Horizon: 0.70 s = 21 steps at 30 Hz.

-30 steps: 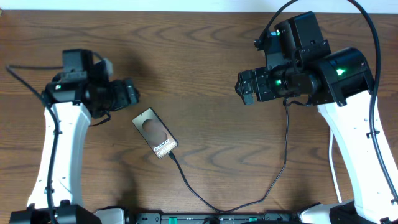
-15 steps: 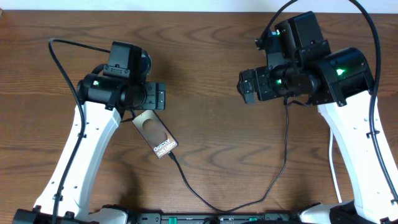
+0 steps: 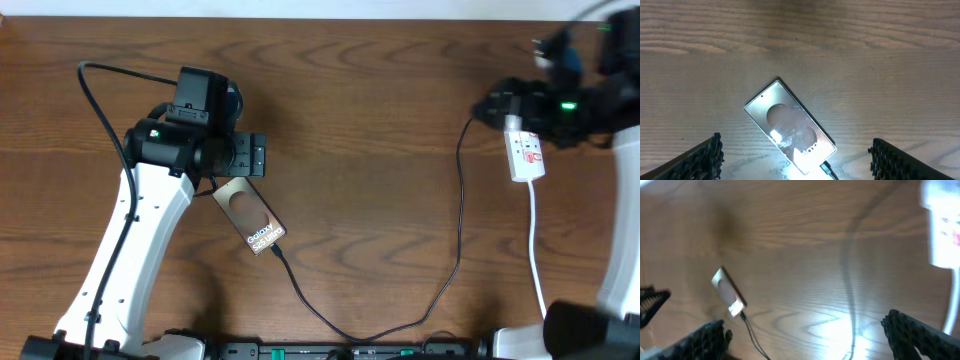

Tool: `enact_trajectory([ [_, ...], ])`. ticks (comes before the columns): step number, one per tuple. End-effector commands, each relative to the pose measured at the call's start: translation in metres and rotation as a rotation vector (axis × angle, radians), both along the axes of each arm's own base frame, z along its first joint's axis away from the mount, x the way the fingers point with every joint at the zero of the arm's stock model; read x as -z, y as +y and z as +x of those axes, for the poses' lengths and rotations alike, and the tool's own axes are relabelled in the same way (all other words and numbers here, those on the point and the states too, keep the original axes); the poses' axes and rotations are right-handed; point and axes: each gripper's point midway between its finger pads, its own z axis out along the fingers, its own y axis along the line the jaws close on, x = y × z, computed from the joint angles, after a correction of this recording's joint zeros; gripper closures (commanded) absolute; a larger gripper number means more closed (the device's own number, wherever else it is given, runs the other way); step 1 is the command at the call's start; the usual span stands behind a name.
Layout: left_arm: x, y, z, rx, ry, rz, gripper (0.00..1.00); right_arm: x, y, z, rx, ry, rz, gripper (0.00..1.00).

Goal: Plug charger to phone and switch on socket

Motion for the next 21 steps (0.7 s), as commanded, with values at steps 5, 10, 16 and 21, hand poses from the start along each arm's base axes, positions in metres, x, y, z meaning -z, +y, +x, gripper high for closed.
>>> enact_trajectory([
  [5, -0.009, 0.002, 0.002, 0.007, -0.028, 0.016, 0.09, 0.060, -0.080, 0.026, -0.074, 0.007, 0.029, 0.01],
  [10, -0.009, 0.002, 0.002, 0.007, -0.028, 0.016, 0.09, 0.122, -0.115, 0.049, -0.057, 0.104, -0.046, 0.01],
  [16, -0.008, 0.002, 0.002, 0.007, -0.027, 0.016, 0.09, 0.179, -0.125, 0.060, -0.049, 0.205, -0.021, 0.01],
  [21, -0.008, 0.002, 0.002, 0.007, -0.027, 0.016, 0.09, 0.199, -0.132, 0.073, -0.048, 0.189, -0.029, 0.01],
])
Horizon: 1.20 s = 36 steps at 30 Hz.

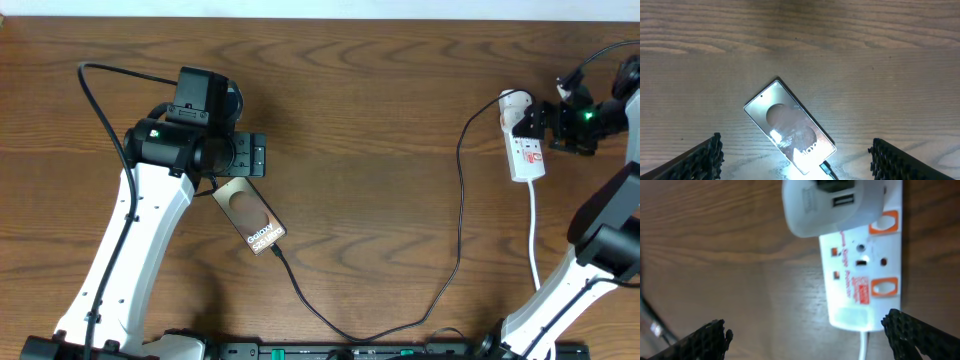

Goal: Plug charger to phone and switch on socket

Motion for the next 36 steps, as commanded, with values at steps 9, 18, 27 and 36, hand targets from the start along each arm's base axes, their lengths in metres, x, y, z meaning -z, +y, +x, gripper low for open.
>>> enact_trajectory([
  [9, -0.009, 0.002, 0.002, 0.007, -0.028, 0.015, 0.09, -0.002, -0.018, 0.043, 0.013, -0.176, -0.078, 0.01],
  [18, -0.009, 0.002, 0.002, 0.007, -0.028, 0.015, 0.09, 0.010, -0.011, 0.047, -0.007, -0.177, -0.035, 0.01],
  [27, -0.009, 0.002, 0.002, 0.007, -0.028, 0.015, 0.09, 0.040, 0.016, 0.050, -0.058, -0.132, 0.047, 0.01],
  [36, -0.009, 0.002, 0.002, 0.007, -0.028, 0.015, 0.09, 0.040, 0.025, 0.053, -0.081, -0.137, 0.046, 0.01],
])
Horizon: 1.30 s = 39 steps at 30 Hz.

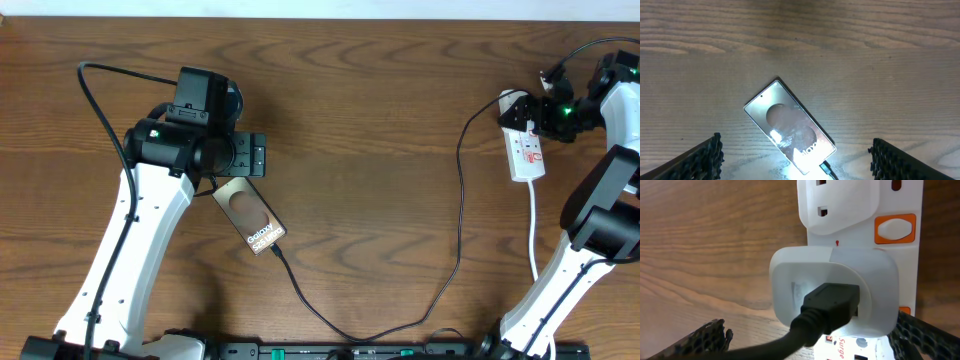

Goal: Plug charger to phone and switch on socket

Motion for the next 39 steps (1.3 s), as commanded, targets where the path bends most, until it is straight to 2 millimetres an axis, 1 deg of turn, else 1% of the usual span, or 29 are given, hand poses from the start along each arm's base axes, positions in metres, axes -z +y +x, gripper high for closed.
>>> enact_trajectory([
  [1, -0.008, 0.002, 0.002, 0.007, -0.028, 0.016, 0.09, -0.002, 0.018, 0.004, -0.042, -0.015, 0.035, 0.01],
  [8, -0.008, 0.002, 0.002, 0.007, -0.028, 0.016, 0.09, -0.002, 0.019, 0.000, -0.041, 0.000, 0.044, 0.01],
  [15, -0.008, 0.002, 0.002, 0.007, -0.028, 0.016, 0.09, -0.009, 0.031, 0.003, -0.048, -0.028, 0.121, 0.01],
  [21, -0.008, 0.002, 0.002, 0.007, -0.028, 0.016, 0.09, -0.009, 0.032, 0.001, -0.048, -0.019, 0.128, 0.01],
  [25, -0.008, 0.002, 0.002, 0.007, -0.028, 0.016, 0.09, -0.001, 0.034, -0.004, -0.047, -0.004, 0.135, 0.01],
  [28, -0.008, 0.002, 0.002, 0.007, -0.028, 0.016, 0.09, 0.013, 0.038, -0.011, -0.045, 0.019, 0.151, 0.01],
  [31, -0.008, 0.002, 0.002, 0.007, -0.028, 0.016, 0.09, 0.017, 0.046, -0.015, -0.046, 0.015, 0.199, 0.01],
  [33, -0.008, 0.002, 0.002, 0.007, -0.028, 0.016, 0.09, 0.017, 0.048, -0.015, -0.046, 0.014, 0.209, 0.01],
  [36, -0.008, 0.002, 0.002, 0.007, -0.028, 0.016, 0.09, 0.016, 0.044, -0.014, -0.039, 0.009, 0.206, 0.01],
  [37, -0.008, 0.002, 0.002, 0.007, -0.028, 0.016, 0.09, 0.015, 0.040, -0.015, -0.028, 0.009, 0.206, 0.01],
  [39, -0.008, 0.002, 0.002, 0.007, -0.028, 0.016, 0.09, 0.015, 0.024, -0.016, 0.039, 0.037, 0.178, 0.01],
])
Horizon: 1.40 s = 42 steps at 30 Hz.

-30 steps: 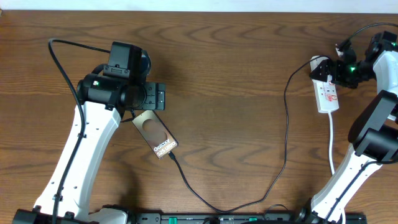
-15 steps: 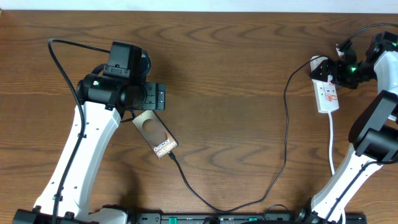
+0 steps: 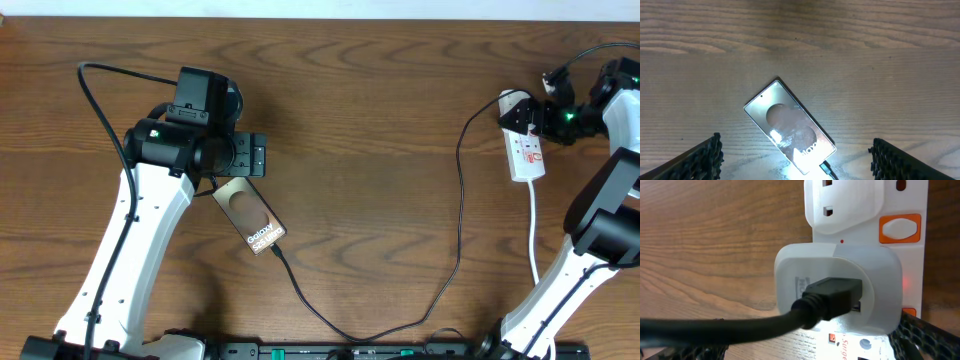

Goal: Plug charger to phone and switch on socket
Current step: 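Lift the right gripper up and away from the power strip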

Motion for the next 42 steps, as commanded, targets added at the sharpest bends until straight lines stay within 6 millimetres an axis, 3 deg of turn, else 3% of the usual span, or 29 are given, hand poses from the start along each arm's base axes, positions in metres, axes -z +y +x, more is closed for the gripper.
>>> enact_trajectory([
  [1, -0.008, 0.002, 0.002, 0.007, -0.028, 0.016, 0.09, 0.012, 0.007, -0.014, 0.078, 0.104, 0.093, 0.01],
  [3, -0.008, 0.002, 0.002, 0.007, -0.028, 0.016, 0.09, 0.003, -0.011, -0.020, 0.109, 0.119, 0.043, 0.01],
  [5, -0.008, 0.002, 0.002, 0.007, -0.028, 0.016, 0.09, -0.014, -0.046, -0.030, 0.233, 0.162, -0.070, 0.01],
  [7, -0.008, 0.002, 0.002, 0.007, -0.028, 0.016, 0.09, -0.029, -0.061, -0.035, 0.304, 0.165, -0.121, 0.01],
  [10, -0.008, 0.002, 0.002, 0.007, -0.028, 0.016, 0.09, -0.075, -0.075, -0.042, 0.390, 0.104, -0.184, 0.01],
  [14, -0.008, 0.002, 0.002, 0.007, -0.028, 0.016, 0.09, -0.130, -0.066, -0.053, 0.420, 0.022, -0.217, 0.01],
  [16, -0.008, 0.002, 0.002, 0.007, -0.028, 0.016, 0.09, -0.161, -0.051, -0.065, 0.407, -0.015, -0.228, 0.01],
  [22, -0.008, 0.002, 0.002, 0.007, -0.028, 0.016, 0.09, -0.215, -0.012, -0.098, 0.367, -0.076, -0.241, 0.01],
  [26, -0.008, 0.002, 0.002, 0.007, -0.028, 0.016, 0.09, -0.228, -0.009, -0.104, 0.369, -0.111, -0.252, 0.01],
  [42, -0.008, 0.002, 0.002, 0.007, -0.028, 0.016, 0.09, -0.228, -0.009, -0.104, 0.369, -0.109, -0.252, 0.01],
])
